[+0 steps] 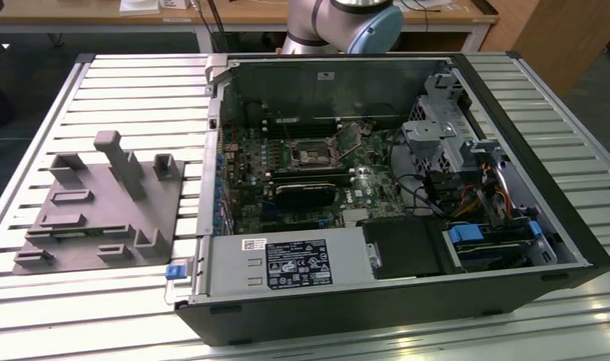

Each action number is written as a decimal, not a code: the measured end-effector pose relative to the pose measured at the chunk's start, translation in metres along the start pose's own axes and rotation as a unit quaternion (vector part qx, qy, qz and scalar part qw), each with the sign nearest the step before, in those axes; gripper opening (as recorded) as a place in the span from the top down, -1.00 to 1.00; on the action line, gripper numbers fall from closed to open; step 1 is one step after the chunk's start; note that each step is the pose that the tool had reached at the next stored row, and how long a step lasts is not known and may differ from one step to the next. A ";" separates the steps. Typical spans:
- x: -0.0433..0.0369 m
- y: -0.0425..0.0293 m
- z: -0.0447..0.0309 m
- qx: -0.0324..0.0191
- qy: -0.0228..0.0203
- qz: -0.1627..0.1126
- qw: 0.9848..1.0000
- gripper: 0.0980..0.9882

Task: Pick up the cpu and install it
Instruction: 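Pick up the cpu and move it towards the insertion slot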

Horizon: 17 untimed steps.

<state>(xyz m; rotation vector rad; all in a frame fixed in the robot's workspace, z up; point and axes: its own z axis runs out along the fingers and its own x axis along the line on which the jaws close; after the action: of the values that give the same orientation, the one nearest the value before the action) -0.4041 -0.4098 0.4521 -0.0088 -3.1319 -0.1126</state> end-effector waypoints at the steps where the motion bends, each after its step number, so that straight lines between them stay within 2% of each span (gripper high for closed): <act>1: -0.0005 0.0000 -0.0001 0.000 0.000 0.000 1.000 0.04; 17: -0.0191 0.0001 -0.0002 0.000 0.000 0.000 1.000 0.04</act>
<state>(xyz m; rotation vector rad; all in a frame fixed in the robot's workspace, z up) -0.3850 -0.4098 0.4522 -0.0089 -3.1319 -0.1127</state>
